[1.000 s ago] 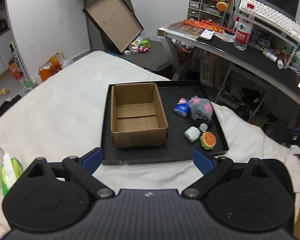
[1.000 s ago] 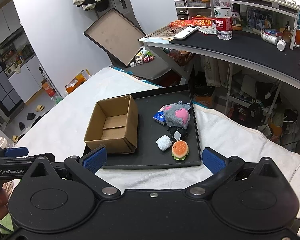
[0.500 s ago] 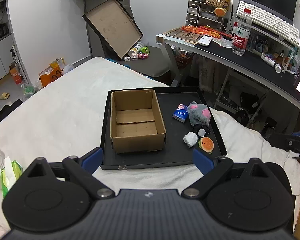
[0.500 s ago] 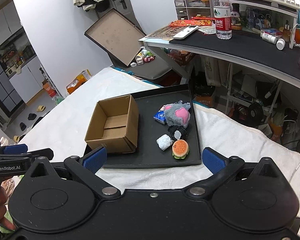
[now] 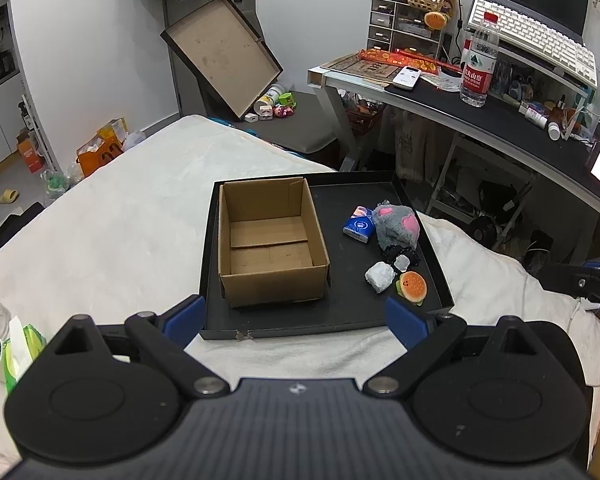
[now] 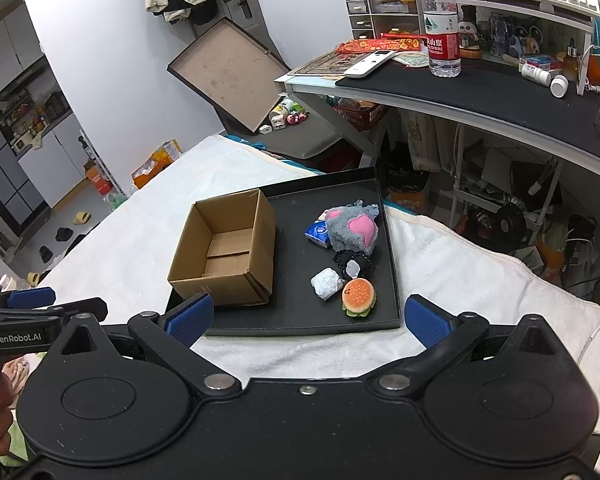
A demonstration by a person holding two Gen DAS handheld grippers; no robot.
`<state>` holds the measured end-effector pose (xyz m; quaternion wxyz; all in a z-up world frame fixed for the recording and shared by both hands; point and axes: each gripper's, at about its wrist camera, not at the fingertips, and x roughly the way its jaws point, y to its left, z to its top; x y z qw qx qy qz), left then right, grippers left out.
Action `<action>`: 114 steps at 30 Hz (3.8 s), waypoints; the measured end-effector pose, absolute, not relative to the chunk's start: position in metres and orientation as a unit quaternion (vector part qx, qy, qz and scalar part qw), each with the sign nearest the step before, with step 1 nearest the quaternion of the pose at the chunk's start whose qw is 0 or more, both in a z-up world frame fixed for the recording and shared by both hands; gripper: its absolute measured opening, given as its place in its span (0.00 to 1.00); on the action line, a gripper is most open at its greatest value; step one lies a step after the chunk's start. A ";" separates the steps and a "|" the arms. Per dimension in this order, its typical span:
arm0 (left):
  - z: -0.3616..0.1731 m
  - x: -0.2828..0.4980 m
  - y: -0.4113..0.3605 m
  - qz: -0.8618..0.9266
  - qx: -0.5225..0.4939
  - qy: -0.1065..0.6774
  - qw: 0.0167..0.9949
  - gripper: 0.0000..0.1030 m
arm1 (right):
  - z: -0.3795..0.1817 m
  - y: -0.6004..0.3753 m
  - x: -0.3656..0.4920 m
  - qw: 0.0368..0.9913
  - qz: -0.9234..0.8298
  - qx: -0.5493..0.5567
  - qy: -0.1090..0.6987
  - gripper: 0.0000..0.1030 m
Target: Organize soft objects
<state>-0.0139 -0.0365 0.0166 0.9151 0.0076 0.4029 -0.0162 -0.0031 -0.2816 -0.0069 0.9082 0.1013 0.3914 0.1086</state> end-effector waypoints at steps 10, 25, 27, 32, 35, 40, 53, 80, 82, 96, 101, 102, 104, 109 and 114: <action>0.013 -0.015 -0.036 -0.017 0.009 0.405 0.914 0.93 | -0.007 -0.284 -0.003 0.908 0.108 0.102 0.392 1.00; 0.008 -0.015 -0.037 -0.016 0.007 0.407 0.913 0.93 | -0.010 -0.287 0.000 0.907 0.104 0.100 0.395 1.00; 0.007 -0.013 -0.036 -0.016 0.006 0.409 0.912 0.93 | -0.012 -0.287 0.001 0.907 0.104 0.100 0.396 1.00; 0.006 -0.010 -0.035 -0.015 0.005 0.411 0.912 0.93 | -0.014 -0.286 0.004 0.906 0.103 0.099 0.399 1.00; 0.005 -0.009 -0.035 -0.014 0.006 0.411 0.912 0.93 | -0.015 -0.286 0.006 0.905 0.103 0.099 0.400 1.00; 0.002 -0.001 -0.031 -0.010 0.004 0.409 0.912 0.93 | -0.018 -0.284 0.010 0.905 0.106 0.095 0.401 1.00; -0.004 0.026 -0.015 0.007 -0.001 0.409 0.912 0.93 | -0.027 -0.277 0.030 0.902 0.104 0.097 0.408 1.00; -0.059 0.111 0.025 0.023 -0.036 0.442 0.896 0.93 | -0.082 -0.277 0.100 0.888 0.081 0.109 0.440 1.00; -0.065 0.119 0.028 0.025 -0.037 0.446 0.894 0.92 | -0.089 -0.277 0.105 0.884 0.075 0.109 0.447 1.00; -0.109 0.175 0.049 0.038 -0.070 0.469 0.880 0.89 | -0.123 -0.282 0.156 0.866 0.044 0.138 0.478 1.00; -0.124 0.185 0.053 0.040 -0.073 0.475 0.876 0.88 | -0.135 -0.280 0.171 0.859 0.039 0.139 0.491 1.00; -0.128 0.187 0.054 0.041 -0.075 0.477 0.875 0.87 | -0.137 -0.279 0.173 0.858 0.038 0.139 0.492 1.00; -0.135 0.189 0.057 0.040 -0.083 0.484 0.870 0.83 | -0.141 -0.277 0.179 0.860 0.039 0.131 0.492 1.00; -0.149 0.191 0.062 0.041 -0.089 0.497 0.862 0.69 | -0.150 -0.267 0.195 0.865 0.043 0.094 0.492 1.00; -0.158 0.194 0.070 0.049 -0.108 0.496 0.860 0.62 | -0.160 -0.259 0.211 0.865 0.050 0.074 0.494 1.00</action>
